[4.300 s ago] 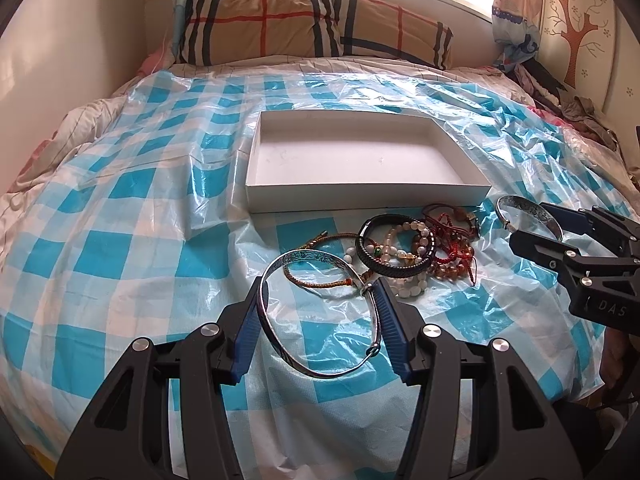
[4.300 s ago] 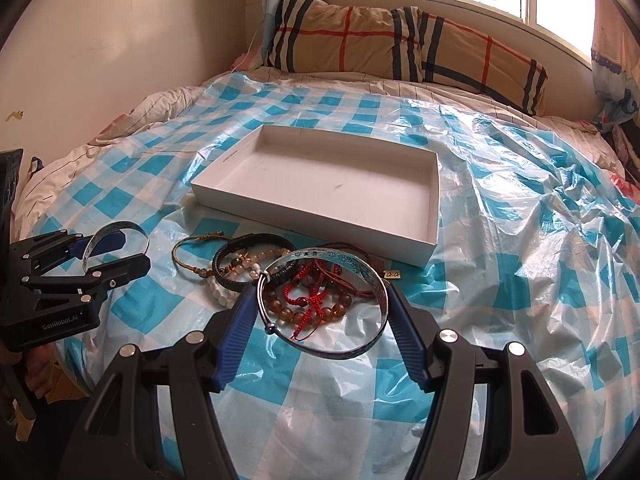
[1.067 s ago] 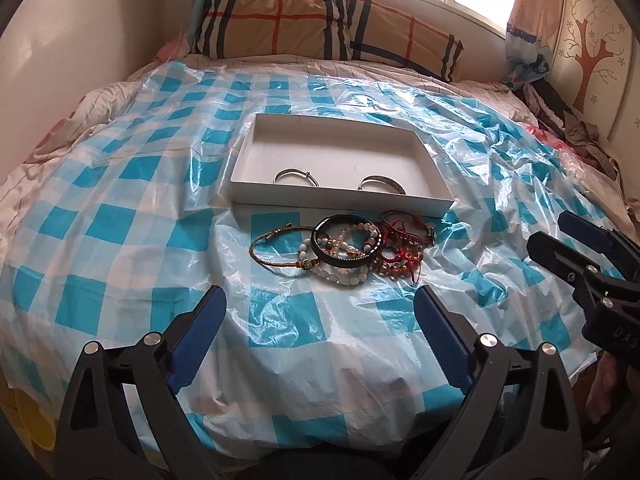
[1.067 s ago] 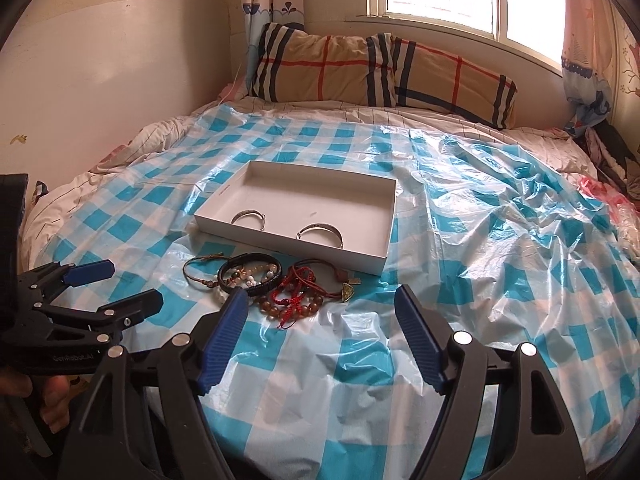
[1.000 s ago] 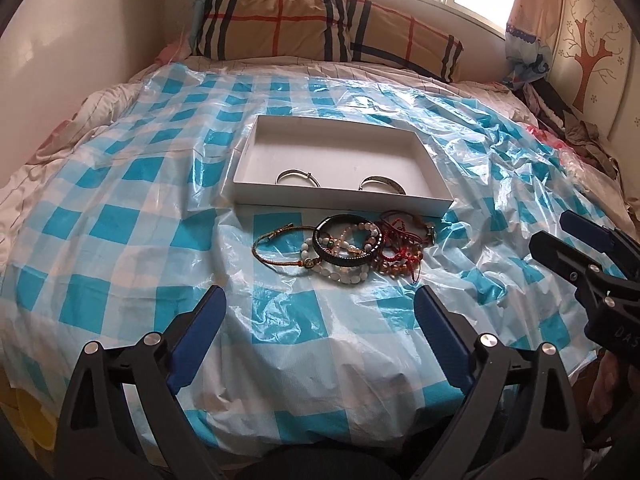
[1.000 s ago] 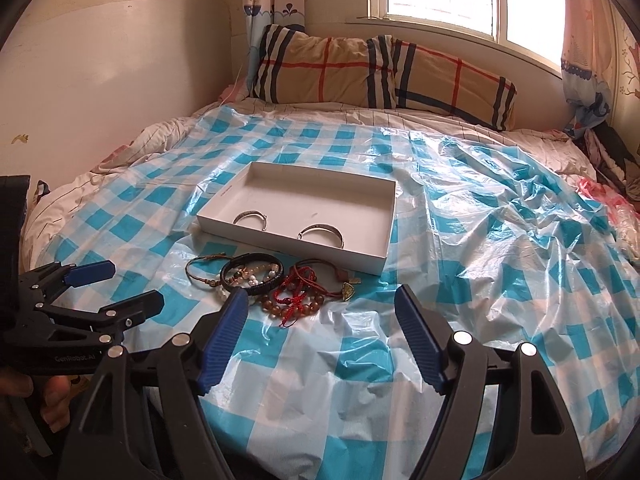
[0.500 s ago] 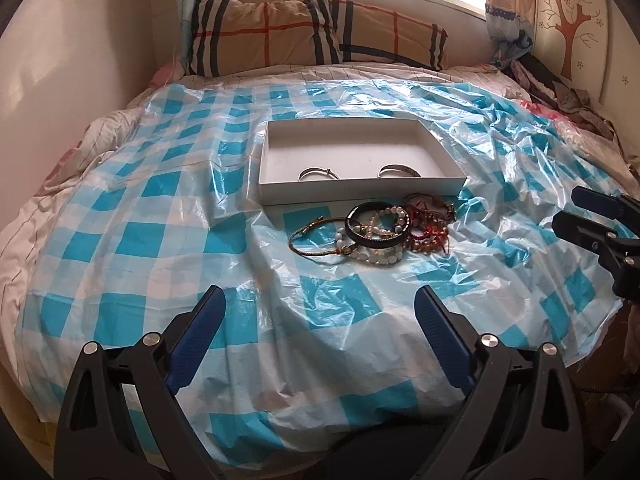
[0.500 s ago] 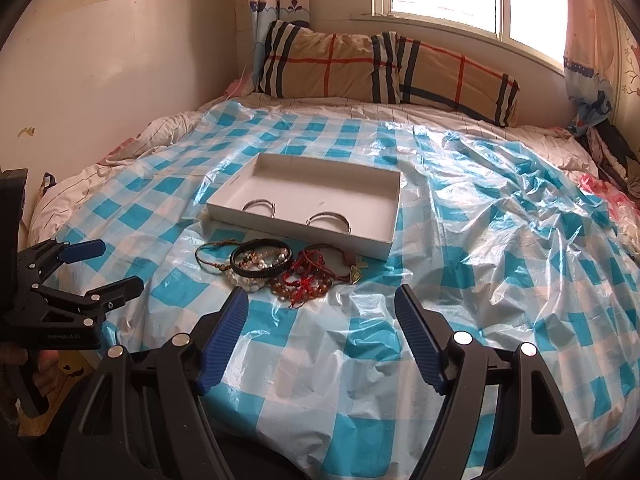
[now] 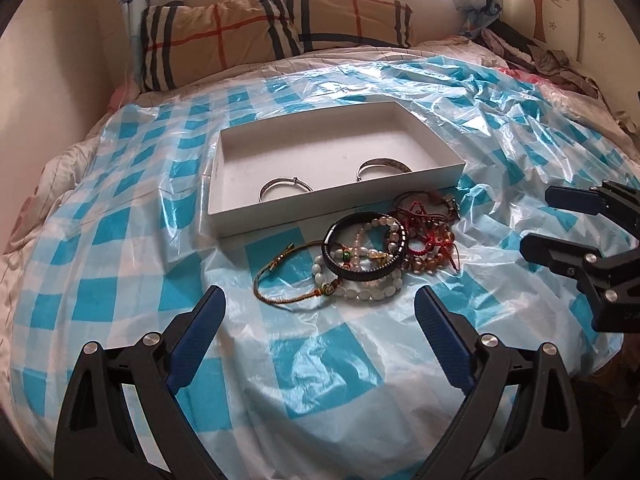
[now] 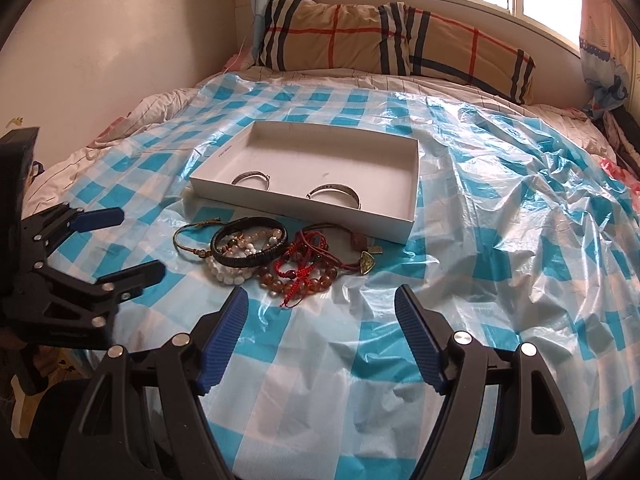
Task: Organize jewelry
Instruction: 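Grasp the black braided bracelet with the left tool while the right tool reaches the red-string pendant bracelet, then lift the black braided bracelet with the left tool while the right tool grasps the red-string pendant bracelet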
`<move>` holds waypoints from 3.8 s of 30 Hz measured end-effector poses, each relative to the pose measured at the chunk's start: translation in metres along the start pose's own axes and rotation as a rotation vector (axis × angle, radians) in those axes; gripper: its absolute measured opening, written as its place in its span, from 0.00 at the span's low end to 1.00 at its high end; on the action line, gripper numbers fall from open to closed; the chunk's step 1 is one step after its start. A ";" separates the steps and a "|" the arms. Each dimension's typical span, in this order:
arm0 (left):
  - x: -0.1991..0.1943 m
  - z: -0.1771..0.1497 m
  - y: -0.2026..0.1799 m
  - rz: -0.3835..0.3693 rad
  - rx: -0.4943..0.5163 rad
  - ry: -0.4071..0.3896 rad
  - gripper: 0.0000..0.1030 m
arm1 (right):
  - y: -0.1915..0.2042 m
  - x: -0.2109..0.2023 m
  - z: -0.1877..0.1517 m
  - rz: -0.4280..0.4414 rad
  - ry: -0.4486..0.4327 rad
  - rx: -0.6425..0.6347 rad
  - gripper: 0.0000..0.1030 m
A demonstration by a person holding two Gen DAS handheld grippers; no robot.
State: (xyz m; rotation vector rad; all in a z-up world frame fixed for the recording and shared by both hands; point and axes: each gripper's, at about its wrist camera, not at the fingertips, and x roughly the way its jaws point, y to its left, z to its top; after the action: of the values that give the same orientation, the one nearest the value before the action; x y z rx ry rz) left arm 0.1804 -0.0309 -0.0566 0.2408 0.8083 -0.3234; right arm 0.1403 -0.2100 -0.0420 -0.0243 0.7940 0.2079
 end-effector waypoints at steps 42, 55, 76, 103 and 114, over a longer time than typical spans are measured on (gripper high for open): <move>0.040 -0.035 0.046 -0.098 -0.176 0.105 0.09 | -0.036 0.080 0.023 -0.029 0.105 0.080 0.41; 0.041 -0.035 0.042 -0.086 -0.153 0.112 0.10 | -0.042 0.104 0.015 -0.031 0.187 0.088 0.15; 0.044 -0.030 0.030 -0.094 -0.110 0.147 0.15 | -0.041 0.077 -0.012 -0.004 0.185 0.082 0.18; -0.008 -0.029 0.044 -0.088 -0.161 0.083 0.08 | -0.006 0.015 -0.015 0.078 0.120 0.023 0.77; 0.001 -0.033 0.040 -0.094 -0.155 0.100 0.08 | -0.021 0.031 -0.025 0.081 0.165 0.066 0.06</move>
State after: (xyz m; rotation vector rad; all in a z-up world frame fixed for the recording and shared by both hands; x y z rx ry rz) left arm 0.1739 0.0164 -0.0757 0.0749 0.9407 -0.3369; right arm 0.1475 -0.2274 -0.0830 0.0540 0.9673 0.2590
